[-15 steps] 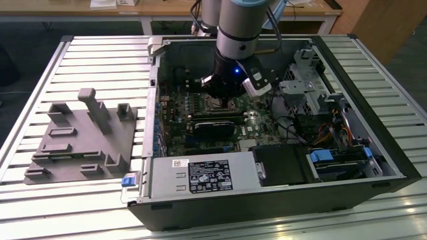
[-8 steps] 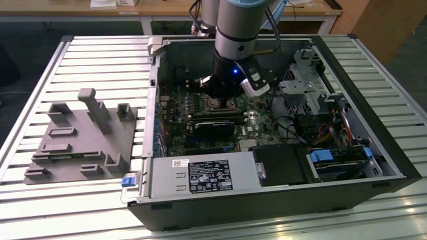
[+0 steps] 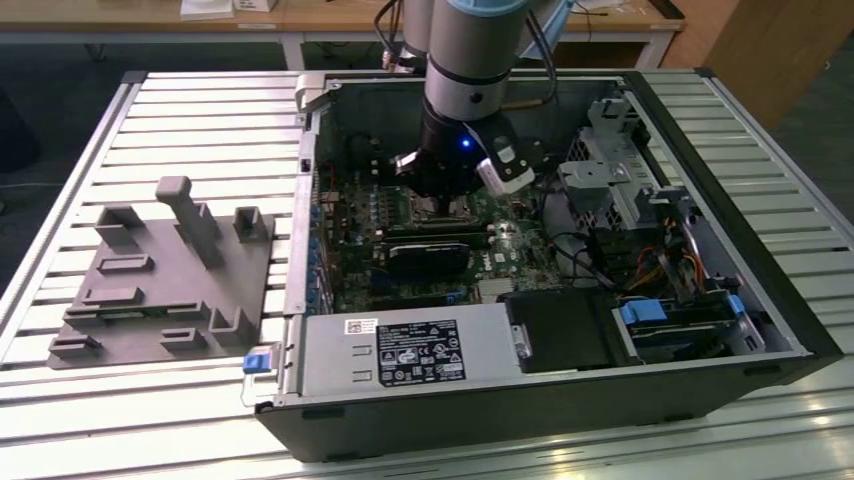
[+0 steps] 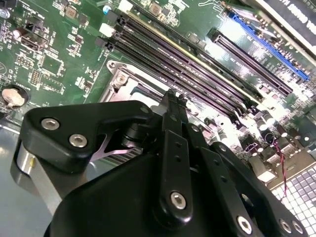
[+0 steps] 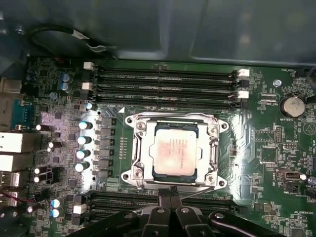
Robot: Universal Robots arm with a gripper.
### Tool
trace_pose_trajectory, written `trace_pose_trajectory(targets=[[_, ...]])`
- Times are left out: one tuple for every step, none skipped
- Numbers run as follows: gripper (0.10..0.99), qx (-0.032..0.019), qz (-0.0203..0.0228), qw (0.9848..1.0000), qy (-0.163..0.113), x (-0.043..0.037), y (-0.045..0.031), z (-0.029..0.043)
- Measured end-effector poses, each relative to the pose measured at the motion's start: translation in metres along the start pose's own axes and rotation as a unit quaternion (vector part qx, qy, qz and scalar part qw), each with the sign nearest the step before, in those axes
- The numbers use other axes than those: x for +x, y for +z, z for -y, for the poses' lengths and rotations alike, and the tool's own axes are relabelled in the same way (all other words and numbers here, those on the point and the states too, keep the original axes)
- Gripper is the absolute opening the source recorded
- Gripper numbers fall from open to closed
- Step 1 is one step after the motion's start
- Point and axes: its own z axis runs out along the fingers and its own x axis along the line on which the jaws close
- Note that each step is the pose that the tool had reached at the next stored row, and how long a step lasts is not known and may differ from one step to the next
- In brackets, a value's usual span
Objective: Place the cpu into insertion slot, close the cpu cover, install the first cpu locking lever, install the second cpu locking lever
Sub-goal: 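Install the second cpu locking lever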
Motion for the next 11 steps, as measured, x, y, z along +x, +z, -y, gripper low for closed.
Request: trace_pose_trajectory(targets=[[0.106, -0.0002, 0.0, 1.0, 0.0, 0.0012, 0.0001, 0.0], [0.106, -0.0004, 0.0, 1.0, 0.0, 0.002, 0.0002, -0.0001], [0.106, -0.0005, 0.0, 1.0, 0.0, 0.0025, 0.0002, -0.0001], [0.106, -0.0009, 0.0001, 1.0, 0.0, 0.0025, 0.0003, -0.0001], [0.106, -0.0011, 0.0001, 1.0, 0.0, 0.0026, 0.0003, -0.0001], [0.106, -0.0014, 0.0001, 1.0, 0.0, 0.0026, 0.0003, 0.0], [0.106, -0.0018, 0.0001, 1.0, 0.0, 0.0026, 0.0003, -0.0001], [0.106, -0.0023, 0.0001, 1.0, 0.0, 0.0026, 0.0003, 0.0], [0.106, -0.0029, 0.0001, 1.0, 0.0, 0.0026, 0.0003, 0.0], [0.106, -0.003, 0.0002, 1.0, 0.0, 0.0026, 0.0004, -0.0001], [0.106, -0.0034, 0.0001, 1.0, 0.0, 0.0026, 0.0004, -0.0001]])
